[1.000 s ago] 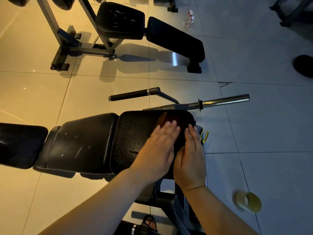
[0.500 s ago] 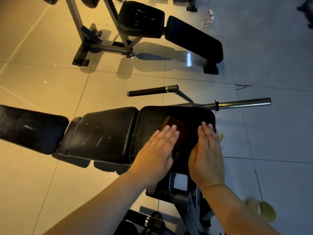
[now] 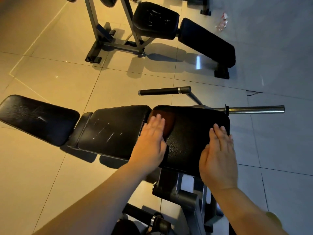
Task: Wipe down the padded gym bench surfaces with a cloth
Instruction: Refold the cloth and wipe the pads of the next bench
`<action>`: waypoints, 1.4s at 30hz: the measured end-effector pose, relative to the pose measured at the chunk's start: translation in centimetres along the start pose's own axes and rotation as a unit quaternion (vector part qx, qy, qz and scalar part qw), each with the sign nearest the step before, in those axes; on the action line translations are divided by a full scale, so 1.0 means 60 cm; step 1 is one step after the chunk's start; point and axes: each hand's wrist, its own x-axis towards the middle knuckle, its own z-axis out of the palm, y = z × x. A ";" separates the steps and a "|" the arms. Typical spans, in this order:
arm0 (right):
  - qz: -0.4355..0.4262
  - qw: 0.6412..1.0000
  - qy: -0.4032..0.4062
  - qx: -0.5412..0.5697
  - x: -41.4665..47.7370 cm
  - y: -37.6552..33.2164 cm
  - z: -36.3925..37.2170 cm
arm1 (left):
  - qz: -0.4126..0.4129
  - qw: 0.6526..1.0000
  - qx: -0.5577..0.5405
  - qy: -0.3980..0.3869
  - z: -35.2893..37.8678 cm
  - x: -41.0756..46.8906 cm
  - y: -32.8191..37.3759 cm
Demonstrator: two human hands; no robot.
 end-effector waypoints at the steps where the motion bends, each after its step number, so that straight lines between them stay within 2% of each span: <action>1: -0.001 1.000 -0.001 -0.002 -0.001 0.001 0.000 | -0.035 0.999 -0.019 0.020 0.004 0.003 0.009; 3: -0.003 1.000 -0.003 -0.012 -0.001 0.002 0.000 | -0.040 0.999 -0.026 0.027 0.017 -0.011 0.043; 6: -0.007 1.000 -0.008 -0.027 -0.001 0.001 -0.001 | 0.079 0.996 0.014 -0.029 0.023 -0.058 0.072; 8: -0.015 0.999 -0.009 -0.034 0.000 0.002 -0.003 | 0.136 0.987 0.056 -0.058 0.011 -0.063 0.044; 10: -0.020 0.999 -0.012 -0.032 0.003 0.002 -0.005 | 0.107 0.992 0.054 -0.042 0.005 -0.046 0.005; 12: -0.024 0.999 -0.013 -0.033 0.002 0.002 -0.006 | -0.021 1.000 -0.019 0.010 0.001 -0.030 -0.018; 14: -0.022 0.999 -0.012 -0.037 0.002 0.000 -0.006 | -0.111 0.988 -0.089 0.056 0.008 -0.028 -0.007; 15: -0.021 0.999 -0.014 -0.039 0.002 0.000 -0.005 | -0.109 0.988 -0.085 0.062 0.014 -0.037 0.009; 18: -0.026 0.998 -0.016 -0.049 0.000 -0.001 -0.005 | 0.016 0.999 -0.035 0.009 0.025 -0.087 0.057; 20: -0.029 0.998 -0.015 -0.053 0.000 -0.001 -0.005 | 0.068 0.997 0.006 -0.025 0.021 -0.095 0.043; 22: -0.034 0.998 -0.015 -0.058 0.001 -0.001 -0.005 | 0.046 0.999 0.014 -0.006 0.016 -0.070 0.015; 24: -0.036 0.997 -0.015 -0.070 0.002 0.000 -0.004 | -0.037 0.998 -0.027 0.040 0.011 -0.044 0.007; 26: -0.023 0.996 -0.016 -0.084 0.001 -0.006 -0.001 | -0.066 0.996 -0.042 0.050 0.017 -0.036 0.023; 29: -0.005 0.995 -0.025 -0.094 -0.005 -0.039 0.007 | 0.026 1.000 0.005 0.001 0.014 -0.051 0.027; 31: -0.021 0.995 -0.035 -0.094 -0.014 -0.071 0.020 | 0.073 0.996 0.044 -0.021 -0.003 -0.049 -0.011; 32: -0.032 0.994 -0.040 -0.094 -0.019 -0.086 0.027 | 0.070 0.997 0.037 -0.019 -0.010 -0.043 -0.034; 35: -0.056 0.993 -0.047 -0.098 -0.033 -0.124 0.047 | -0.008 0.999 -0.052 0.013 -0.019 -0.032 -0.082; 38: -0.076 0.991 -0.059 -0.099 -0.036 -0.168 0.069 | -0.040 0.996 -0.072 0.032 -0.014 -0.045 -0.092; 40: -0.072 0.990 -0.062 -0.100 -0.026 -0.196 0.083 | -0.012 0.997 -0.070 0.016 -0.018 -0.060 -0.101; 42: -0.068 0.989 -0.069 -0.107 -0.012 -0.218 0.093 | 0.051 0.997 -0.061 -0.016 -0.032 -0.067 -0.128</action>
